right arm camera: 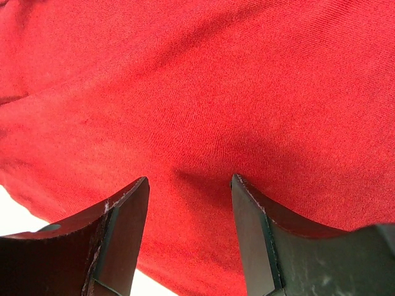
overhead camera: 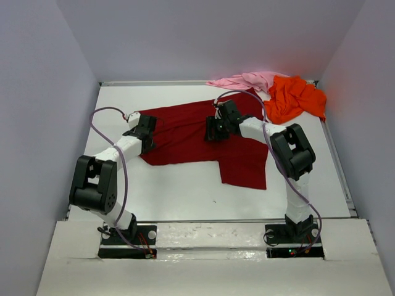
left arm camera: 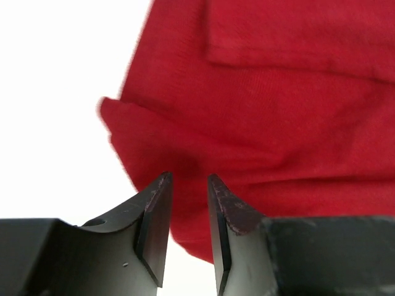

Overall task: Fold and stack the t-shirts
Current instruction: Pick up the 1/3-folded T-shirt from the center of the board.

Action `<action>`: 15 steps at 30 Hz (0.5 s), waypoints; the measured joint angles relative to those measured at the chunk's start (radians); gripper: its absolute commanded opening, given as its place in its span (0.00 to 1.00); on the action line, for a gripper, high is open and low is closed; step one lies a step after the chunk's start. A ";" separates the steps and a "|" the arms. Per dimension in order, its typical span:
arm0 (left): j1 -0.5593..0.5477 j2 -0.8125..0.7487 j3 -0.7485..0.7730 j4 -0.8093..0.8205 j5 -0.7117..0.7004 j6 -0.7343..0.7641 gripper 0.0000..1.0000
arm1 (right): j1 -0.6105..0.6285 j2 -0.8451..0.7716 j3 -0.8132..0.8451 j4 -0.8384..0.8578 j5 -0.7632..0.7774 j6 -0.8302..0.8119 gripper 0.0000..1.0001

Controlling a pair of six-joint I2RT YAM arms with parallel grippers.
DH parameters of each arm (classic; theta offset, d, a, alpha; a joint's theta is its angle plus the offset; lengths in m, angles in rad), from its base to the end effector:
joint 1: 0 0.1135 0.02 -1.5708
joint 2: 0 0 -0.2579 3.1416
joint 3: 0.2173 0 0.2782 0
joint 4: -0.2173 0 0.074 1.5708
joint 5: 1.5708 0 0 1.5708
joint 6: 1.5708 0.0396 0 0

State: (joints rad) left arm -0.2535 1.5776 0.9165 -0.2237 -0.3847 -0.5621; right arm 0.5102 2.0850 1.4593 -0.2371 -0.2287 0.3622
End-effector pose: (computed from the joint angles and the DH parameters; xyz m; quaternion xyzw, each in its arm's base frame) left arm 0.3359 -0.0717 0.1663 -0.2056 0.9035 0.0343 0.3744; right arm 0.4104 0.2400 0.1421 -0.1083 0.9264 0.2425 0.2669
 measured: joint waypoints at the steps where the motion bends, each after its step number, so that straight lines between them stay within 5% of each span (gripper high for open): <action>1: 0.000 -0.010 0.000 -0.009 -0.026 -0.004 0.40 | 0.000 0.000 0.000 0.000 -0.001 0.000 0.61; 15: 0.011 -0.077 -0.059 -0.046 -0.147 -0.126 0.37 | 0.000 0.000 0.000 0.000 -0.014 0.000 0.62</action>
State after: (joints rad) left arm -0.2420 1.5005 0.8574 -0.2699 -0.5320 -0.6884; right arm 0.5102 2.0850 1.4590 -0.2371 -0.2432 0.3622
